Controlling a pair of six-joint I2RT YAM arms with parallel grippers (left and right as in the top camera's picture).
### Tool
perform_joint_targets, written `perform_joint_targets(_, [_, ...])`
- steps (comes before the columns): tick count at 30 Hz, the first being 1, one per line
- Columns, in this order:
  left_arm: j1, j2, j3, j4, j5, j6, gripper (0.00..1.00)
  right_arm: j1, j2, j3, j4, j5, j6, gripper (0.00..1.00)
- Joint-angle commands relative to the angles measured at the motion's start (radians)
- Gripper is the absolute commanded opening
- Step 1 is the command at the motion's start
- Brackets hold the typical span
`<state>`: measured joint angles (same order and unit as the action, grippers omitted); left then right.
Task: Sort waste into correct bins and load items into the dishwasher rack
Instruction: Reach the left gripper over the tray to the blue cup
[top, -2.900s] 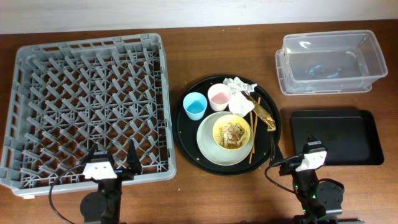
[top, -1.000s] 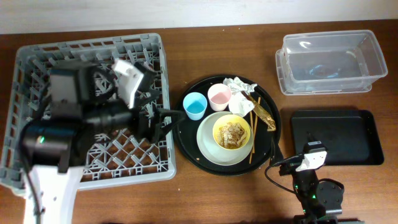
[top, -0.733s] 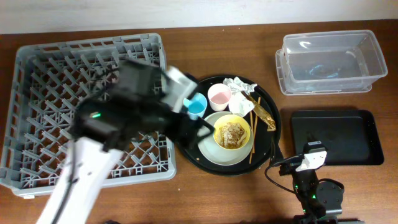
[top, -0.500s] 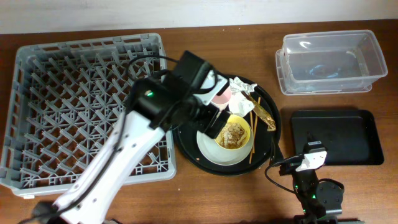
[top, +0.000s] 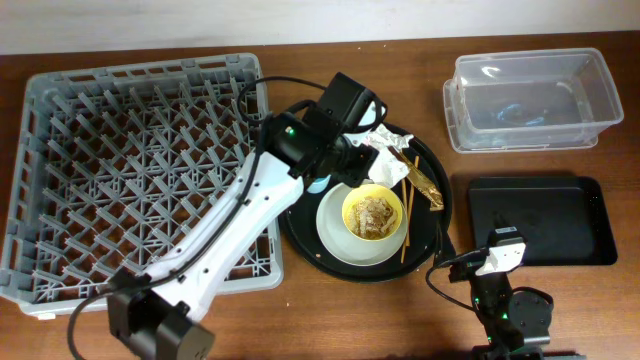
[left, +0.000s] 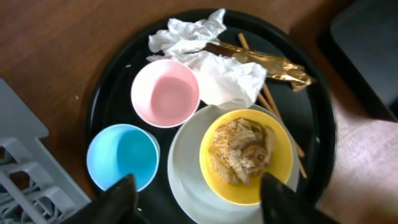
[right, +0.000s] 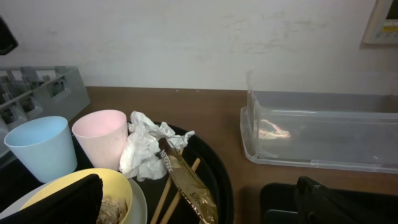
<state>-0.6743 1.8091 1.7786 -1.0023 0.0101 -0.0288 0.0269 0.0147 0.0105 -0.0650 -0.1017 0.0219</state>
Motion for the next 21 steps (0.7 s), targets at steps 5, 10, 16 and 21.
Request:
perform_joint_targets(5, [-0.003,0.116,0.019,-0.04,-0.061,-0.024,0.51,0.005,-0.008,-0.005,-0.006,0.008,0.0,0.99])
perform_joint_targets(10, [0.002,0.176,0.019,-0.089,-0.077,-0.032,0.51,0.005,-0.008,-0.005,-0.006,0.008,0.0,0.99])
perform_joint_targets(16, [0.026,0.218,0.019,-0.094,-0.092,-0.031,0.5,0.005,-0.008,-0.005,-0.006,0.008,0.0,0.99])
perform_joint_targets(21, [0.029,0.26,0.019,-0.091,-0.156,-0.031,0.49,0.005,-0.008,-0.005,-0.006,0.008,0.0,0.99])
